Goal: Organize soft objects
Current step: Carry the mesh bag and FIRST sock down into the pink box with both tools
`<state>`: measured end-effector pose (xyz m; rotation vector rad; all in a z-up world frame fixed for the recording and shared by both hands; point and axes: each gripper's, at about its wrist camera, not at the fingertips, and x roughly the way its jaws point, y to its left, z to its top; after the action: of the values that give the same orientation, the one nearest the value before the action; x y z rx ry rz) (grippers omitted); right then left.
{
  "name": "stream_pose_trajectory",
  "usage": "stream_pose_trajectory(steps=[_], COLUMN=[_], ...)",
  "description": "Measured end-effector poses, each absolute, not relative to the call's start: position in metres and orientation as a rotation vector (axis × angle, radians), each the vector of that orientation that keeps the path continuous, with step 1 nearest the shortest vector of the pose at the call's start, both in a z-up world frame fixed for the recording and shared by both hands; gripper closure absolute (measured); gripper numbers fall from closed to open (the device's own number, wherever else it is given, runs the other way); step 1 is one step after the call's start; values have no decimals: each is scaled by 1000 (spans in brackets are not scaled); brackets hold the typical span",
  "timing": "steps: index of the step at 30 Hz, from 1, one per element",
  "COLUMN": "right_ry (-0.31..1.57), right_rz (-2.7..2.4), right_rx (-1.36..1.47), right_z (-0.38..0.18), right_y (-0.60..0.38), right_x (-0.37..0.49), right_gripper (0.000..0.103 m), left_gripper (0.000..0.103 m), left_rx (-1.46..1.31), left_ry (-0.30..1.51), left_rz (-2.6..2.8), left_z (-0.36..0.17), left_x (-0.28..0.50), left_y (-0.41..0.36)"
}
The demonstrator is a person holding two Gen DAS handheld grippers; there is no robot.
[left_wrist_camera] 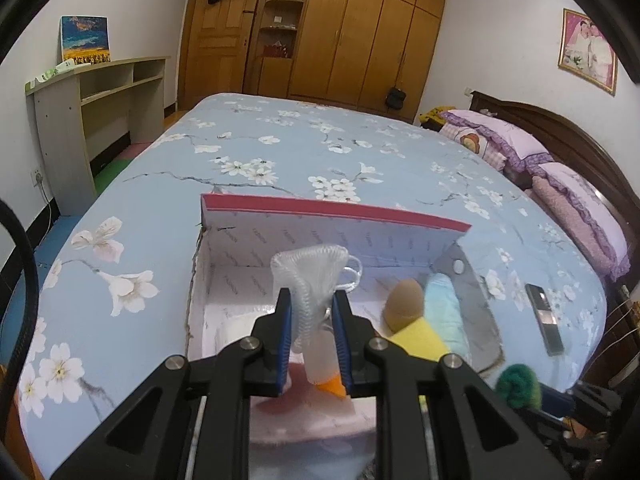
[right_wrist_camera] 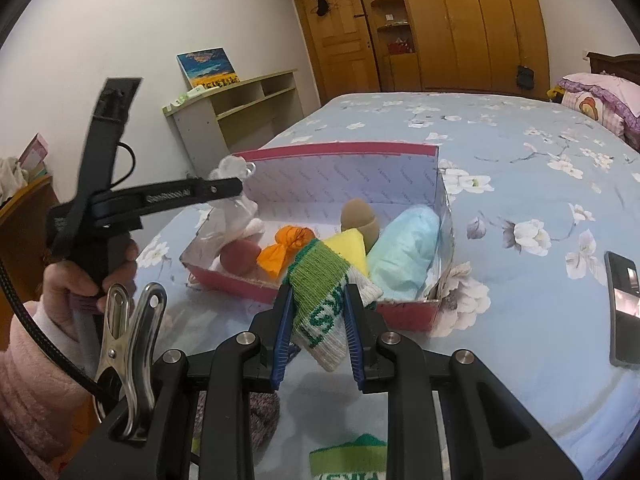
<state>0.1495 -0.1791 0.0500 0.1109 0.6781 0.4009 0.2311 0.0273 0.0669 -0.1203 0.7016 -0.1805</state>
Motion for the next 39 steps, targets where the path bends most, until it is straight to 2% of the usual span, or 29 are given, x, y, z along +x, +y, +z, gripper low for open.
stream_pose_trajectory(steps=[12,15,17,19,32,39], right_ry=[672,674,674,676,670,647], right_rz=[381,379,379,380,365,340], right_rx=[103,103,102,100,102,87], right_z=[48,46,45,45,38,46], right_y=[-183,-185,-185,-184,-185,-186], right_x=[164,169,171,173,181,195], right_gripper=[77,77,77,77,77,77], left_gripper=[82,78,68,63,55,54], left_rx=[-95,-92,-84,-67,-30,-33], left_ry=[769,783,786,798,818,824], left_rz=[-118,-112,-108,-102,-90,-91], left_z=[30,21,17,13,1,-2], left_x=[270,272,272,273,272,273], left_y=[23,23,23,21,11,8])
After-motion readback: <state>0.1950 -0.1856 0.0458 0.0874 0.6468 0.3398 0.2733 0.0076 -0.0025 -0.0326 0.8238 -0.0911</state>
